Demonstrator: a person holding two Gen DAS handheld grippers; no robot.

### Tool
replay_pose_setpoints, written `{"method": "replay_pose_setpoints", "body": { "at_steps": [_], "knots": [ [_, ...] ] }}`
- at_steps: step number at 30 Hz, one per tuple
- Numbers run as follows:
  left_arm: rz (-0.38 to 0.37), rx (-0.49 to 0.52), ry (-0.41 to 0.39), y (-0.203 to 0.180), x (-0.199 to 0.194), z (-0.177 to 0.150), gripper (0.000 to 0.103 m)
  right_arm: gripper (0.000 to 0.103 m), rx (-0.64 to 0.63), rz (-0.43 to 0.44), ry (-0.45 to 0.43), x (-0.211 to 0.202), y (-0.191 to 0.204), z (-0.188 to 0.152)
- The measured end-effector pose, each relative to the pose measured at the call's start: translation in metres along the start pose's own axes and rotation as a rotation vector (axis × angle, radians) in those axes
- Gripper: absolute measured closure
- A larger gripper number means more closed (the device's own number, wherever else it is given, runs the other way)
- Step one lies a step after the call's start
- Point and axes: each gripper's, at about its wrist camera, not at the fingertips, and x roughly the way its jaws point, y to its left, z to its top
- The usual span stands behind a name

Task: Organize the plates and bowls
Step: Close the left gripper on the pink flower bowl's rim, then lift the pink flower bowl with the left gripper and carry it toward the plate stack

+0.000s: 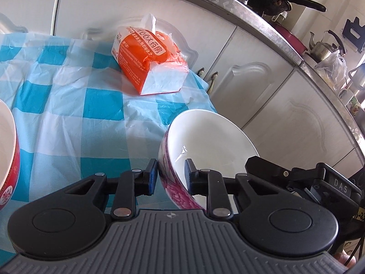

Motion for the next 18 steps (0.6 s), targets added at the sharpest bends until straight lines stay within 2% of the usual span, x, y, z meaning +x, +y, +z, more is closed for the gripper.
{"method": "replay_pose_setpoints", "body": {
  "at_steps": [8,18],
  "knots": [
    [-0.016,0.019,-0.075,-0.005,-0.016,0.005,0.078,0.030,-0.050,0.003,-0.017,-0.002,0.015,0.000],
    [-0.030,0.033,-0.157,-0.014,-0.061,0.013,0.078,0.030,-0.115,0.048,-0.046,-0.022,0.050,-0.001]
  ]
}}
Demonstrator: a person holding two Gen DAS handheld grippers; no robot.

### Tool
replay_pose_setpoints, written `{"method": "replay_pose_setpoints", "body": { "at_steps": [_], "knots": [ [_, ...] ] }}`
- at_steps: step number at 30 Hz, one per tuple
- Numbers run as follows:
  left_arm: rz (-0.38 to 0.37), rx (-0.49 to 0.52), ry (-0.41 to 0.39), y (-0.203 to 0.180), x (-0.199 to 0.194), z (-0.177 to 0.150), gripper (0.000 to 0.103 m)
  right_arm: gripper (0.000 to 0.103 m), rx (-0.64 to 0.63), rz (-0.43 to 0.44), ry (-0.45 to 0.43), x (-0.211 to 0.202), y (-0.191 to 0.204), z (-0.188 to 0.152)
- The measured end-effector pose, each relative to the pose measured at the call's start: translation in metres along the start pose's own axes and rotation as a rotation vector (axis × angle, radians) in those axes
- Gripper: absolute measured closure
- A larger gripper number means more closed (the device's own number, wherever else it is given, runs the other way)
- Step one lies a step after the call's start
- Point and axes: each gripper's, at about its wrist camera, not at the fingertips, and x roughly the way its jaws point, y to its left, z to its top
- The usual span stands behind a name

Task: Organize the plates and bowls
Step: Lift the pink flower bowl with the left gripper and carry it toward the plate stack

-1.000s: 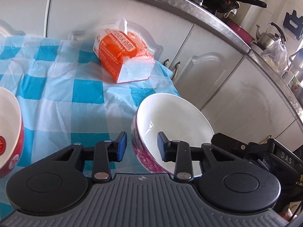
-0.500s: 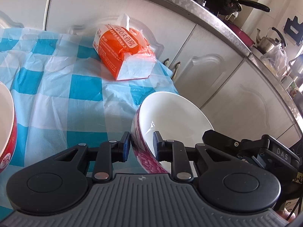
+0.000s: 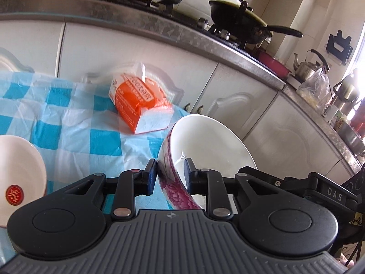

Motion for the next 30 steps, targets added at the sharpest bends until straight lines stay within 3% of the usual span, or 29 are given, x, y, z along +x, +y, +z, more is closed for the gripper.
{"method": "replay_pose_setpoints", "body": {
  "at_steps": [8,18,30],
  "knots": [
    [-0.021,-0.011,-0.037,-0.001,-0.053,0.000,0.078,0.030,-0.048,0.045,-0.023,-0.030,0.041,-0.009],
    [-0.028,0.007,-0.085,0.000,-0.125,-0.017,0.078,0.029,-0.082,0.085,-0.023,-0.073,0.083,-0.051],
    [-0.006,0.004,-0.097,0.005,-0.193,-0.078,0.078,0.024,-0.101,0.071,-0.002,-0.120,0.112,-0.129]
  ]
}}
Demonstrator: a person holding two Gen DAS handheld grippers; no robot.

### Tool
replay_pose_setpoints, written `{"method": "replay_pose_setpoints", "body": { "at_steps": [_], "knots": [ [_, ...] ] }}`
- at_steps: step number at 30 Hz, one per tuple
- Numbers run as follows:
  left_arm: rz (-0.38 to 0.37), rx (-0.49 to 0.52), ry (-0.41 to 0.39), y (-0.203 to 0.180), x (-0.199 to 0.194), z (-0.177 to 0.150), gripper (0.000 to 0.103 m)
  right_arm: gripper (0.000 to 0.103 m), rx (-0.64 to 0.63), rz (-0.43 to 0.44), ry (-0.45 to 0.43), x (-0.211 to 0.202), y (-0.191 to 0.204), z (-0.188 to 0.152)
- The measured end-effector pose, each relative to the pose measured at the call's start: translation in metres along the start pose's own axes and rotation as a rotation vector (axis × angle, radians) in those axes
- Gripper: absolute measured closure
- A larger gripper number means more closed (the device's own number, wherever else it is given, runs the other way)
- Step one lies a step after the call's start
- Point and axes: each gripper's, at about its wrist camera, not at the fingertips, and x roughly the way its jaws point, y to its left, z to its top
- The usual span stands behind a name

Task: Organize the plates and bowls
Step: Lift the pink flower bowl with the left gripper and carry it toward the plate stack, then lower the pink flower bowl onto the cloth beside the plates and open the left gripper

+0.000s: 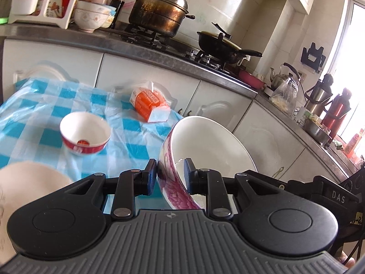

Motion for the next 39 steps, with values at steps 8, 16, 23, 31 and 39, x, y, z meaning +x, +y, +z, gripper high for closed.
{"method": "replay_pose_setpoints", "body": {
  "at_steps": [8,16,23,31,39],
  "knots": [
    [0.045,-0.037,0.033,0.013,-0.009,-0.043,0.078,0.024,0.040,-0.034,0.032,-0.007,-0.010,-0.046],
    [0.074,-0.030,0.052,0.017,0.003,-0.067,0.078,0.024,0.051,-0.077,0.031,-0.004,-0.026,-0.066],
    [0.099,-0.046,0.090,0.028,0.023,-0.076,0.079,0.024,0.045,-0.095,0.044,0.006,-0.037,-0.075],
    [0.119,-0.036,0.117,0.030,0.037,-0.086,0.078,0.024,0.053,-0.112,0.060,0.016,-0.050,-0.079],
    [0.115,-0.045,0.140,0.033,0.050,-0.085,0.078,0.024,0.064,-0.126,0.064,0.019,-0.057,-0.082]
  ]
}}
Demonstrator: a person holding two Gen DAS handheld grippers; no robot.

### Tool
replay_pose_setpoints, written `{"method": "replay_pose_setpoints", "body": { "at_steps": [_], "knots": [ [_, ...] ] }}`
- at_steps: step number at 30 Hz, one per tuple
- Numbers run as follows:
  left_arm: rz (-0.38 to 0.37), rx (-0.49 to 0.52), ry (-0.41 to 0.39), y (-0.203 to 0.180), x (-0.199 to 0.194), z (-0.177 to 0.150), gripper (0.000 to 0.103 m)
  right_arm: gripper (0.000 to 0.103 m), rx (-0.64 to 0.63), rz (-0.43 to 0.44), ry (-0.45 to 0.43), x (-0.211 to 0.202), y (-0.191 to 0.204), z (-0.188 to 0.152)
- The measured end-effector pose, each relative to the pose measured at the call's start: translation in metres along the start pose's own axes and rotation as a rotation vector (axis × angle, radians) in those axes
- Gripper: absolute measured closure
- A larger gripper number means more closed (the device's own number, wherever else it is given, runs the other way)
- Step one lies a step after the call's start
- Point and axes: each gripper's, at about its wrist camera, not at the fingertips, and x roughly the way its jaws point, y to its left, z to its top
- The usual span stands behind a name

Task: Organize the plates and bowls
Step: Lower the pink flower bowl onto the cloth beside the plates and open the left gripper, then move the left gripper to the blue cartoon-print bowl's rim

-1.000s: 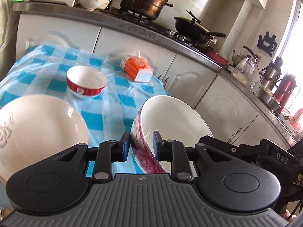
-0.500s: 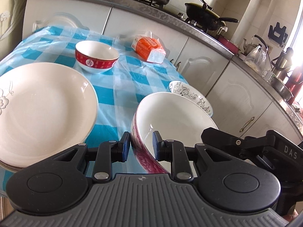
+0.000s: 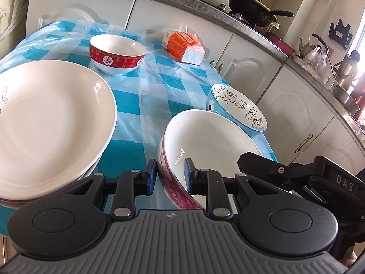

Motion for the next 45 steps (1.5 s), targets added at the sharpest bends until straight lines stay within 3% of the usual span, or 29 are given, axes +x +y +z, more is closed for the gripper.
{"method": "replay_pose_setpoints", "body": {
  "at_steps": [15,20,23,25,28,35,38,41,45],
  "knots": [
    [-0.001,0.012,0.002,-0.001,-0.001,0.000,0.073,0.024,0.021,0.025,-0.011,0.001,-0.007,0.000],
    [0.022,0.032,0.014,-0.003,0.001,0.002,0.069,0.019,0.004,-0.009,-0.025,-0.003,-0.010,0.000],
    [0.037,0.046,0.013,-0.005,0.001,0.002,0.065,0.008,0.004,-0.029,-0.048,-0.009,-0.012,0.000],
    [0.039,0.053,0.013,-0.006,-0.001,0.001,0.060,0.007,-0.012,-0.041,-0.061,-0.014,-0.011,0.000],
    [0.041,0.060,0.004,-0.008,-0.008,0.002,0.043,0.007,-0.037,-0.064,-0.087,-0.023,-0.007,0.002],
    [0.069,0.091,-0.024,-0.014,-0.027,0.002,0.028,0.004,-0.123,-0.150,-0.162,-0.044,0.012,0.002],
    [0.086,0.110,-0.054,-0.015,-0.039,0.003,0.012,0.002,-0.150,-0.182,-0.187,-0.052,0.020,0.002],
    [0.096,0.120,-0.087,-0.014,-0.052,0.005,0.004,0.002,-0.186,-0.225,-0.216,-0.057,0.032,0.001],
    [0.103,0.124,-0.108,-0.012,-0.067,0.008,0.004,0.001,-0.257,-0.297,-0.254,-0.063,0.051,-0.001]
  ]
}}
